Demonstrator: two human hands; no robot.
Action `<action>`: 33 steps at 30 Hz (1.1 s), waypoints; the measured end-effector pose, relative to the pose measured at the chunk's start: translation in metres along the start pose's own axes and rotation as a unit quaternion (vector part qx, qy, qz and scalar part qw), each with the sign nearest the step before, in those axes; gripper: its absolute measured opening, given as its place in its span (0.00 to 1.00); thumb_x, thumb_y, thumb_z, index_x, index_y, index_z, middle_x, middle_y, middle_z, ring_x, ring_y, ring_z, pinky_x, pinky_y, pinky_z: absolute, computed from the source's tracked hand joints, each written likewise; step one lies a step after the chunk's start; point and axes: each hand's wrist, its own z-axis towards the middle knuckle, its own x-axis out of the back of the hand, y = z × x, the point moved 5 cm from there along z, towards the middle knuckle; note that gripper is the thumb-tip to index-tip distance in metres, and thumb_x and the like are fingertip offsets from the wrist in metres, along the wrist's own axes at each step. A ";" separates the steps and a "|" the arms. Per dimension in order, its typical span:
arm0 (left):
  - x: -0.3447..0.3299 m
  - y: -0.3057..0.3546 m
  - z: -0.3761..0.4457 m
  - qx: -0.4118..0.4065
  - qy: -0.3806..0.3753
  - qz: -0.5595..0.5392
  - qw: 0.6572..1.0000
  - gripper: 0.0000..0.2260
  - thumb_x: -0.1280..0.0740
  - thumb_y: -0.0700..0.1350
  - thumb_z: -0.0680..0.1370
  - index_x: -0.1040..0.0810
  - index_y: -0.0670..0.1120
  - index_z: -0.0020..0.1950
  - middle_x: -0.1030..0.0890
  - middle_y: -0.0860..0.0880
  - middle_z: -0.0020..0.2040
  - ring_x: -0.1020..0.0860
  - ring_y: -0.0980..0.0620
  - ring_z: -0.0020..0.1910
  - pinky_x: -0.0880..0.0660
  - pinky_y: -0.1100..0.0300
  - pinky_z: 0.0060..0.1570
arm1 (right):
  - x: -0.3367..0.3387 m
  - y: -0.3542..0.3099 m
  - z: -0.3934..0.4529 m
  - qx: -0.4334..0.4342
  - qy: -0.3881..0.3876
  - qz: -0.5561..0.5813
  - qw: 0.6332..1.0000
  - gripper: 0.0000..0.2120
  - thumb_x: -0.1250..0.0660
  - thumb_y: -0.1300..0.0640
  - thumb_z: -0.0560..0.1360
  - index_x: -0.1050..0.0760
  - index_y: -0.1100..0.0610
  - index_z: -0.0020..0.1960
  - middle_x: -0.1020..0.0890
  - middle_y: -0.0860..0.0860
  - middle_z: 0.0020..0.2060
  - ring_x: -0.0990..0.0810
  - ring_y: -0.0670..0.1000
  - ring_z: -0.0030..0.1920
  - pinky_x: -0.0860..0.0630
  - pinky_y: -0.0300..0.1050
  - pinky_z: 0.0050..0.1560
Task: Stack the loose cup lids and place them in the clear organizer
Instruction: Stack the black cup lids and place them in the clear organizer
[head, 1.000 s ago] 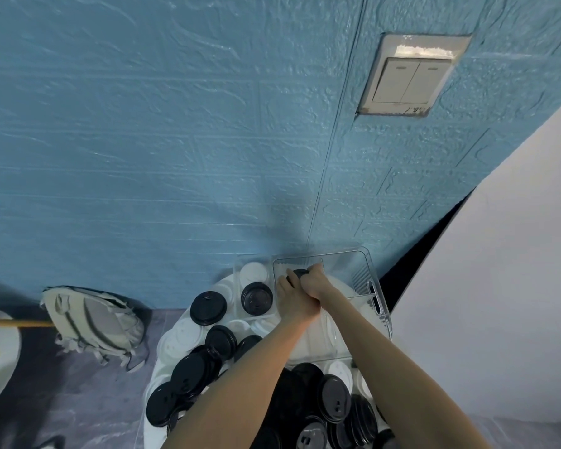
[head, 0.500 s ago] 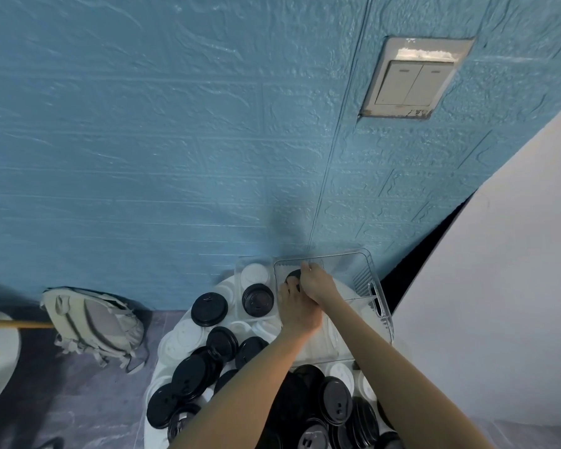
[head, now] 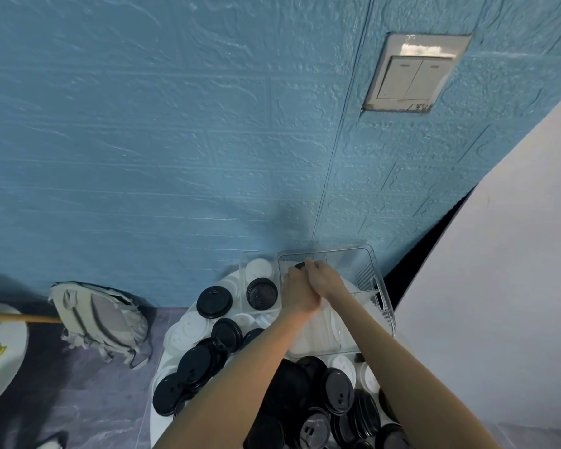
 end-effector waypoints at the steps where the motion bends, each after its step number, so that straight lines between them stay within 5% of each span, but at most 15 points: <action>1: 0.002 0.000 -0.001 -0.001 0.011 -0.017 1.000 0.18 0.38 0.42 0.82 0.28 0.44 0.72 0.25 0.39 0.64 0.26 0.39 0.64 0.28 0.49 0.63 | 0.001 0.001 -0.001 0.006 0.005 0.007 1.000 0.25 0.50 0.43 0.85 0.23 0.59 0.66 0.20 0.59 0.64 0.24 0.61 0.65 0.30 0.55 0.68; 9: 0.037 0.000 -0.030 -0.027 0.092 -0.204 0.974 0.11 0.41 0.41 0.83 0.23 0.45 0.62 0.20 0.44 0.56 0.22 0.45 0.58 0.24 0.49 0.51 | 0.016 -0.011 -0.033 0.061 0.072 0.092 0.991 0.20 0.45 0.45 0.85 0.22 0.56 0.61 0.17 0.53 0.55 0.20 0.56 0.58 0.23 0.55 0.62; 13: 0.066 -0.004 -0.052 -0.053 0.121 -0.277 0.952 0.11 0.42 0.42 0.85 0.24 0.48 0.64 0.21 0.48 0.60 0.21 0.51 0.56 0.23 0.50 0.57 | 0.028 -0.032 -0.076 0.126 0.134 0.129 0.974 0.18 0.43 0.46 0.85 0.25 0.55 0.66 0.20 0.49 0.56 0.22 0.51 0.57 0.27 0.49 0.59; 17: 0.101 -0.005 -0.085 -0.101 0.149 -0.362 0.914 0.11 0.41 0.43 0.85 0.23 0.49 0.65 0.20 0.50 0.61 0.21 0.54 0.58 0.23 0.53 0.60 | 0.031 -0.049 -0.122 0.197 0.164 0.177 0.950 0.16 0.41 0.45 0.84 0.22 0.52 0.63 0.17 0.46 0.56 0.19 0.50 0.58 0.23 0.54 0.63; 22: 0.122 -0.019 -0.135 -0.132 0.162 -0.425 0.881 0.08 0.39 0.45 0.85 0.22 0.52 0.60 0.18 0.54 0.52 0.18 0.56 0.50 0.22 0.61 0.52 | 0.019 -0.051 -0.174 0.261 0.158 0.240 0.922 0.10 0.39 0.49 0.84 0.20 0.50 0.58 0.15 0.47 0.49 0.15 0.48 0.48 0.19 0.47 0.51; 28: 0.121 -0.048 -0.172 -0.172 0.216 -0.452 0.848 0.09 0.37 0.44 0.84 0.21 0.58 0.58 0.18 0.55 0.50 0.17 0.50 0.48 0.19 0.50 0.52 | -0.006 -0.029 -0.202 0.365 0.116 0.233 0.894 0.10 0.39 0.51 0.85 0.21 0.49 0.61 0.15 0.49 0.51 0.16 0.54 0.49 0.19 0.49 0.51; 33: 0.096 -0.075 -0.200 -0.241 0.268 -0.461 0.811 0.08 0.36 0.44 0.83 0.21 0.56 0.57 0.18 0.52 0.52 0.17 0.54 0.47 0.21 0.56 0.49 | -0.034 -0.014 -0.225 0.452 0.107 0.196 0.863 0.10 0.39 0.49 0.85 0.22 0.49 0.62 0.16 0.47 0.50 0.16 0.50 0.46 0.20 0.46 0.48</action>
